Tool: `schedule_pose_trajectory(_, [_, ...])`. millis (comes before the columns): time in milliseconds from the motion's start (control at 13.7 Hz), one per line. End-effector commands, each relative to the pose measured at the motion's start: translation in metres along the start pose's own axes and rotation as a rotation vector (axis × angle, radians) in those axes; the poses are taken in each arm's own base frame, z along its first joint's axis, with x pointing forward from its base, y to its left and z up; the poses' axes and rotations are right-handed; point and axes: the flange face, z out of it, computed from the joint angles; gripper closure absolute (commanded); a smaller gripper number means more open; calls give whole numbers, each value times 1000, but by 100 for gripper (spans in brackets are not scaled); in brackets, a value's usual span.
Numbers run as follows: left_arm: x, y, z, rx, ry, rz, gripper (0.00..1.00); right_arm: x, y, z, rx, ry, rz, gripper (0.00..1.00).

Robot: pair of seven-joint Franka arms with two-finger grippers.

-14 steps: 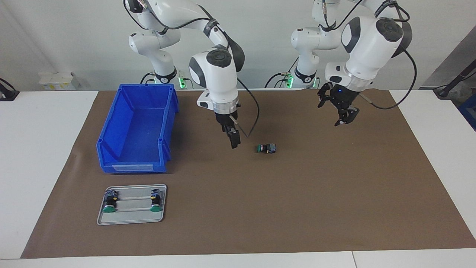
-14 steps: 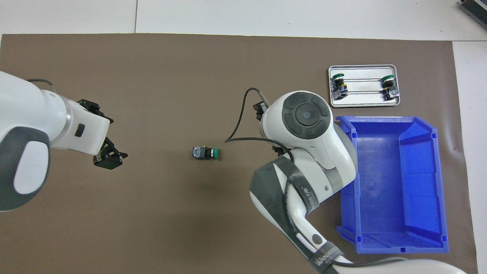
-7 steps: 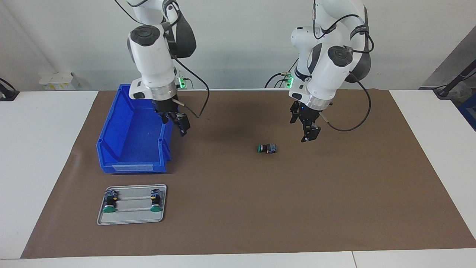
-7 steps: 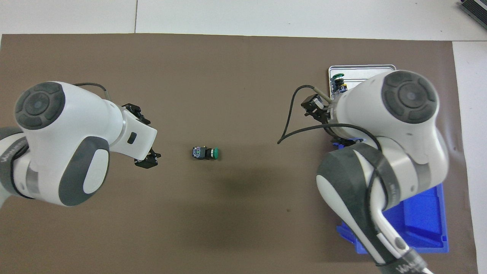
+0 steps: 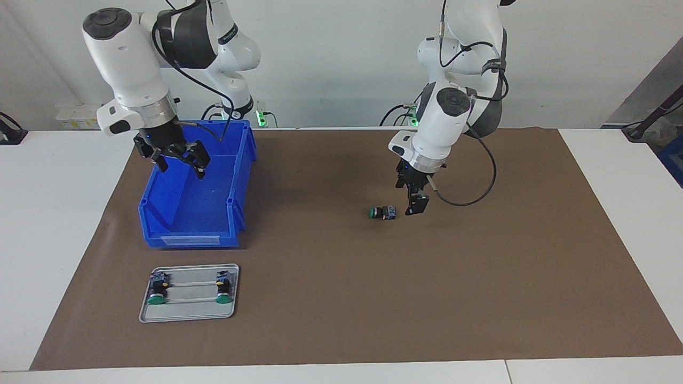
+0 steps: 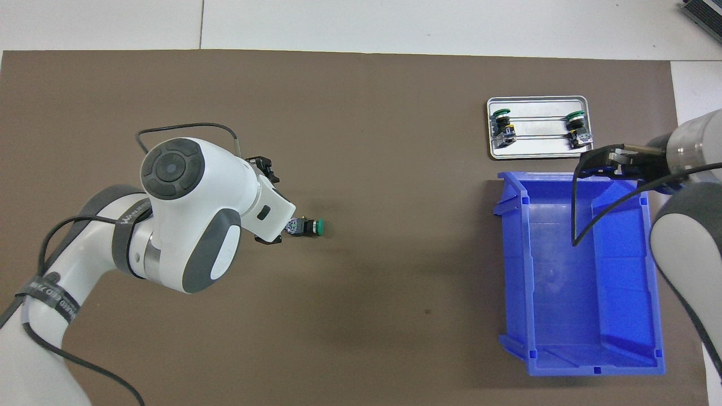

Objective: Place and press button with both arms

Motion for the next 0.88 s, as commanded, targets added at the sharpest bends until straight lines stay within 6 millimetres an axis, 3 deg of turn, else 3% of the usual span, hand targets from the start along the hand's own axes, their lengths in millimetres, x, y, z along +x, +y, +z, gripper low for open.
schedule_pose_trajectory(0, [13,6,19,-2,-5,-5,0,13,0,-30,7,-43,-79,0])
schedule_pose_trajectory(146, [28,13,38,-3,-19,-24,0,15,0,-42,4,-67,-103,0])
schedule_pose_trajectory(366, [46,27,68,-33,-38,-56,0,2,-3,-43,-3,-107,-122,0])
schedule_pose_trajectory(804, [38,46,94,-36,-118,5,0,-14,1,-36,-4,-104,-119,0])
